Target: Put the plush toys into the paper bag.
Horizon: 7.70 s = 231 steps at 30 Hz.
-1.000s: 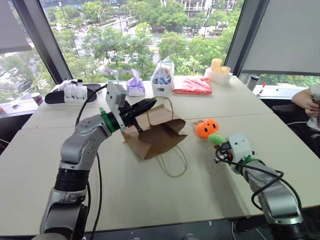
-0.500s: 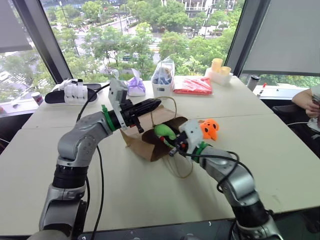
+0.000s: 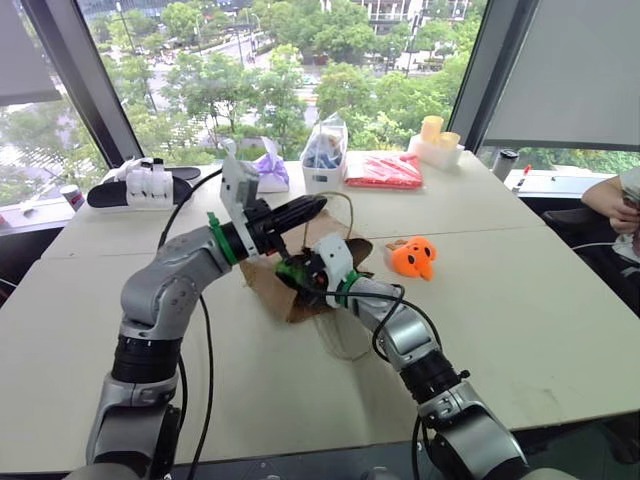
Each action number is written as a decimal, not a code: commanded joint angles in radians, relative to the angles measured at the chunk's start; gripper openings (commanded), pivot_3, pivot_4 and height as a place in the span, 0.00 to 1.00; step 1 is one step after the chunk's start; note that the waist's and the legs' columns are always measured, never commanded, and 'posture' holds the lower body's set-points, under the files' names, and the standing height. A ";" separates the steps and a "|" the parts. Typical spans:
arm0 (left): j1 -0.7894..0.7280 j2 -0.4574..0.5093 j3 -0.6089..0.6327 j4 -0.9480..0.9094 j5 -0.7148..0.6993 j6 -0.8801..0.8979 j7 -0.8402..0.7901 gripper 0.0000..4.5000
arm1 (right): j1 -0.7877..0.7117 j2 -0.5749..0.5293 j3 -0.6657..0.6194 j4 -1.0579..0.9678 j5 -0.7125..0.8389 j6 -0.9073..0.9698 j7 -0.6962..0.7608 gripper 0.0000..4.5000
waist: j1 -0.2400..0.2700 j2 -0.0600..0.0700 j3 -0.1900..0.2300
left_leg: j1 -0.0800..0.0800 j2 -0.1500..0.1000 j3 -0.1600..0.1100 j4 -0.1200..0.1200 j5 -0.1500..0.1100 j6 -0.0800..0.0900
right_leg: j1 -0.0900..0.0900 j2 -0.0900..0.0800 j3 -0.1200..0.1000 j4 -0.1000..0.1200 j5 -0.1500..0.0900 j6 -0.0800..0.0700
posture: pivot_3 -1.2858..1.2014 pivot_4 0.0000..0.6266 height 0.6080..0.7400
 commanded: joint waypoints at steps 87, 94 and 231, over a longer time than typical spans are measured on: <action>0.053 -0.014 0.038 -0.108 -0.085 0.027 0.087 0.00 | 0.126 -0.119 -0.142 -0.290 0.167 0.090 0.033 0.98 | -0.017 0.001 0.002 | 0.003 0.000 0.001 -0.001 0.000 0.000 | 0.002 0.001 0.002 -0.001 0.000 0.000 | 0.52 0.24 1.00; 0.047 -0.015 0.039 -0.092 -0.084 0.016 0.078 0.00 | 0.375 -0.329 -0.272 -0.738 0.338 0.415 0.071 0.98 | 0.001 0.000 0.001 | 0.000 0.000 0.000 -0.001 0.000 0.000 | 0.003 0.001 0.001 -0.004 0.000 0.000 | 0.52 0.24 1.00; 0.162 -0.207 -0.080 0.028 0.193 -0.008 0.252 0.01 | 0.076 -0.238 -0.322 -0.478 0.427 0.587 -0.057 0.00 | 0.011 0.001 0.003 | -0.006 0.001 0.001 0.001 0.000 0.000 | -0.002 0.000 0.000 -0.007 0.003 -0.001 | 0.52 0.24 1.00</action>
